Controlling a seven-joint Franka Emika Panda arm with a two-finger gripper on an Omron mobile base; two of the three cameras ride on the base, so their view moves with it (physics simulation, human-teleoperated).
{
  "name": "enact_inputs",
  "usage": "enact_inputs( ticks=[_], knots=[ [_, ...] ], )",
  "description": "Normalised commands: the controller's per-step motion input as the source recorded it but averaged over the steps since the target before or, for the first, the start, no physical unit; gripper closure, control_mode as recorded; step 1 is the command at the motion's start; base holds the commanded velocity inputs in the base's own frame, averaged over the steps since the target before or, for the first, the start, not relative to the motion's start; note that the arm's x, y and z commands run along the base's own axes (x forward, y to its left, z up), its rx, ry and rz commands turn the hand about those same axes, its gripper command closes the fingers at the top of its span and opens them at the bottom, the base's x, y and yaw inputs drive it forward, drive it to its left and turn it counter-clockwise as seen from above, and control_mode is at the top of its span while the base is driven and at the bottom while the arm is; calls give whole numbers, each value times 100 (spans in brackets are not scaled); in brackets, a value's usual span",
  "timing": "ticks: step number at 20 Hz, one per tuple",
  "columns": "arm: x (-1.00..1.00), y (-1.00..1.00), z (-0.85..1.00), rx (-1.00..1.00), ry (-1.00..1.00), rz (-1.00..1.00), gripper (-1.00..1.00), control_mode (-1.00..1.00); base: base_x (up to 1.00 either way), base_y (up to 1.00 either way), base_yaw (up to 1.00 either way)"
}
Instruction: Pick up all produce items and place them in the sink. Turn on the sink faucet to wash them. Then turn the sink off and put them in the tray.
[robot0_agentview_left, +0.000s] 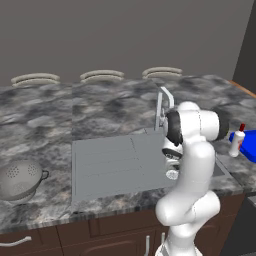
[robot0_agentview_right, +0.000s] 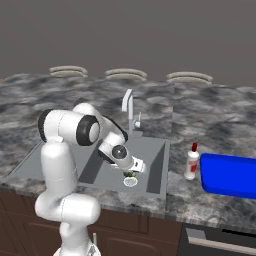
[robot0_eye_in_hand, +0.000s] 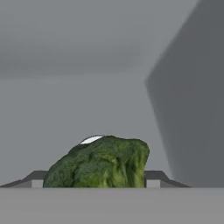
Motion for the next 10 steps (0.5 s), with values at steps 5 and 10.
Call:
enact_inputs(
  ticks=[5, 10],
  knots=[
    [-10, -25, 100, 7, 5, -4, 100, -100, 0, 0, 0],
    [5, -6, 100, 3, 11, -6, 100, -100, 0, 0, 0]
  ],
)
